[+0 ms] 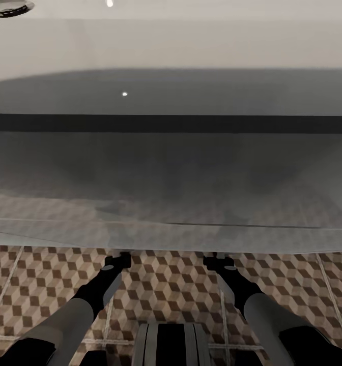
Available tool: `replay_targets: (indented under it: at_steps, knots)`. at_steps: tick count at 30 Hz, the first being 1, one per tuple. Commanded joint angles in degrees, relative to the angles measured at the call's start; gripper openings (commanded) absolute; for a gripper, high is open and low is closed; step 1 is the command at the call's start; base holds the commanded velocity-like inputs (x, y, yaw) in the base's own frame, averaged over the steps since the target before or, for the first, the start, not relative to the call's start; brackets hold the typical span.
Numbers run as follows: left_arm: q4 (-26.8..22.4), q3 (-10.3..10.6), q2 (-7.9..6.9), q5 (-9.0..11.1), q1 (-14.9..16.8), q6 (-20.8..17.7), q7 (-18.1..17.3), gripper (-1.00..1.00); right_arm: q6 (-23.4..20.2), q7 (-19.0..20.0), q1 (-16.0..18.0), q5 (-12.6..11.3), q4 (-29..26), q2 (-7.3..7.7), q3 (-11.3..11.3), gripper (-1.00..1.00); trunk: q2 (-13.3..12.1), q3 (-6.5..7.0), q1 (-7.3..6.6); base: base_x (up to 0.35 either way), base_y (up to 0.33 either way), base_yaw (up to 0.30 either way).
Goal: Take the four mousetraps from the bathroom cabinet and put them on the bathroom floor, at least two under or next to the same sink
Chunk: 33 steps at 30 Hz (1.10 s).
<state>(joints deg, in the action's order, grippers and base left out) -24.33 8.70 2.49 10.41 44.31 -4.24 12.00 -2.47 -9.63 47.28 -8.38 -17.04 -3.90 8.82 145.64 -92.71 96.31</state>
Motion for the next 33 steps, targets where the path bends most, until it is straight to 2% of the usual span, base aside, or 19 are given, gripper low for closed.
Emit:
replay_targets:
  at_steps: [1, 8, 33]
  knots:
    - [0.8, 0.4, -0.14, 1.1, 0.0, -0.3, 0.5, -1.0, -0.3, -0.4, 0.0, -0.6, -0.1, 0.03, 0.5, 1.0, 0.0, -0.03, 0.0, 0.0, 0.0, 0.0]
    - [1.0, 0.4, -0.58, 1.3, 0.0, -0.5, 0.5, -1.0, -0.3, -0.4, 0.0, -0.6, -0.1, 0.03, 0.5, 1.0, 0.0, -0.03, 0.0, 0.0, 0.0, 0.0]
    - [1.0, 0.3, -0.64, 1.3, 0.0, -0.5, 0.5, -1.0, -0.2, -0.4, 0.0, -0.6, -0.1, 0.03, 0.5, 1.0, 0.0, -0.03, 0.0, 0.0, 0.0, 0.0]
